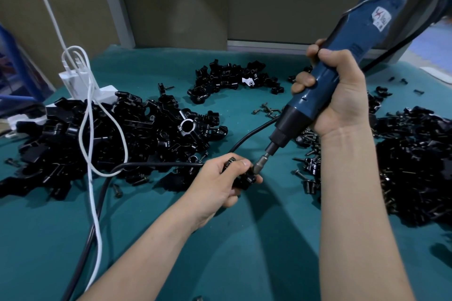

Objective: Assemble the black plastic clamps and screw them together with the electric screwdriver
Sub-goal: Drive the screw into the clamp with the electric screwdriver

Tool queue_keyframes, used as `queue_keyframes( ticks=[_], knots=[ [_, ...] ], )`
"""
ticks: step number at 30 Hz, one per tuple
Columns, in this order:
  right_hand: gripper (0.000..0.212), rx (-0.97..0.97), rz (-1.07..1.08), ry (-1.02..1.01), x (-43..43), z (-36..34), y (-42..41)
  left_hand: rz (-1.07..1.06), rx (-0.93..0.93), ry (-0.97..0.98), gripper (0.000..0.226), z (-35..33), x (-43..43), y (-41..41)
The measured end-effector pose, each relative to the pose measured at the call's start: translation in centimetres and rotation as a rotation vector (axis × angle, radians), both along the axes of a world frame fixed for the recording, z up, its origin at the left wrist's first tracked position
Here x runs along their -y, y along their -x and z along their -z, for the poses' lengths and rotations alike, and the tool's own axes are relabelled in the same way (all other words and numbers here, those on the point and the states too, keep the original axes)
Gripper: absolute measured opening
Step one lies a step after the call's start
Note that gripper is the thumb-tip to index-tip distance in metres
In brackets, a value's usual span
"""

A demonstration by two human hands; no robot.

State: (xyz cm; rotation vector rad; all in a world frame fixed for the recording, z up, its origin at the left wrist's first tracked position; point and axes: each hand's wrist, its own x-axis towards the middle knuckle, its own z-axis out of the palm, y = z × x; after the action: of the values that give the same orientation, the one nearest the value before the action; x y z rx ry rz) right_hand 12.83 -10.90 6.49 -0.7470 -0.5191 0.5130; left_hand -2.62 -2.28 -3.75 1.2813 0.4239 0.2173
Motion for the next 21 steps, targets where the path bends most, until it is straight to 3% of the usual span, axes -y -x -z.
queue_keyframes(
  ticks=[21],
  knots=[
    [0.007,-0.018,-0.011,-0.011,-0.34,0.37,-0.09,0.001,-0.021,0.022,0.019,-0.28,-0.04,0.18]
  ],
)
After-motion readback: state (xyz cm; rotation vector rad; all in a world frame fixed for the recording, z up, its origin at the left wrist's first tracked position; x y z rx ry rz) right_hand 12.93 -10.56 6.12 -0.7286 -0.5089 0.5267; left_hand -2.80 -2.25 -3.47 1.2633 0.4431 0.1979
